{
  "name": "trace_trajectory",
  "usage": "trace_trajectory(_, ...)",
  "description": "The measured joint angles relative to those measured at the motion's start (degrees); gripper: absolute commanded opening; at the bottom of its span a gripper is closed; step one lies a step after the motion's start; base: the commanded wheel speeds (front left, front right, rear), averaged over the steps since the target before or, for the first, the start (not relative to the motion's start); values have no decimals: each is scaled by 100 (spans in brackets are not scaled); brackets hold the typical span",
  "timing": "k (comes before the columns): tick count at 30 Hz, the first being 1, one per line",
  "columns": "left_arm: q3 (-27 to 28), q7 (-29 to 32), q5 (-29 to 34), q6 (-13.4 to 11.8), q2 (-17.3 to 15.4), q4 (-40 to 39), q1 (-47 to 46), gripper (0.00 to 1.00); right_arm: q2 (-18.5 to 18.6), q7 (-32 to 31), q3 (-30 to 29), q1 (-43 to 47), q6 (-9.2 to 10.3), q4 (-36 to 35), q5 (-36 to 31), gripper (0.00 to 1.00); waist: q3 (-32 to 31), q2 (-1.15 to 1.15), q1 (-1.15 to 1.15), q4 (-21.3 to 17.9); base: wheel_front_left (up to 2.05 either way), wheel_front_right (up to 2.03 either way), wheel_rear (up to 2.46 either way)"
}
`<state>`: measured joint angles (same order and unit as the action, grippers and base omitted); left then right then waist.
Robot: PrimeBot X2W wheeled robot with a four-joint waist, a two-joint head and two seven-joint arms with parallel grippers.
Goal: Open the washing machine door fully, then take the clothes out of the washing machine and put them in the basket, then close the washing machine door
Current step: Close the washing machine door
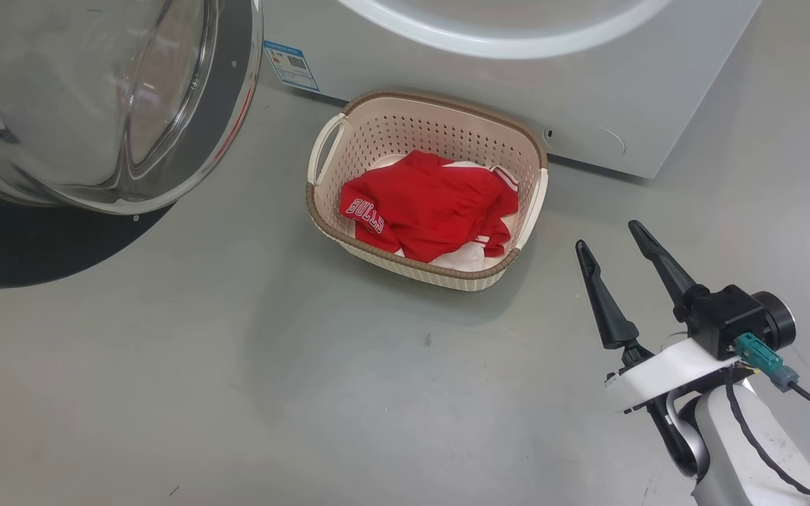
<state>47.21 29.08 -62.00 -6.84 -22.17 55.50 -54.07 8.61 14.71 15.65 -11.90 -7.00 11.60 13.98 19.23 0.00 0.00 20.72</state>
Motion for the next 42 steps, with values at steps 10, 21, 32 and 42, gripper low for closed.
trace_trajectory(10, 19, 498, -54, -1, 2, 336, -104, 0, -3, 0, 24, 0, 0, 23, 0, 100, -55, 0, 0, -6, 0, 0, 0)
trace_trajectory(21, 183, 962, -375, -2, 1, 453, -215, 0, -19, 0, 101, 0, 0, 43, 1, 100, -128, 0, 0, 13, 0, 0, 0)
trace_trajectory(32, 47, 1534, -389, 21, 62, 501, -214, 0, -41, 0, 81, 1, 0, 48, 10, 100, -133, 0, 0, 13, 0, 0, 0)
trace_trajectory(42, -149, 2221, -405, 382, 246, 495, -161, 0, -44, 0, -3, 1, 0, 48, 11, 100, -159, 0, 0, 16, 0, 0, 0)
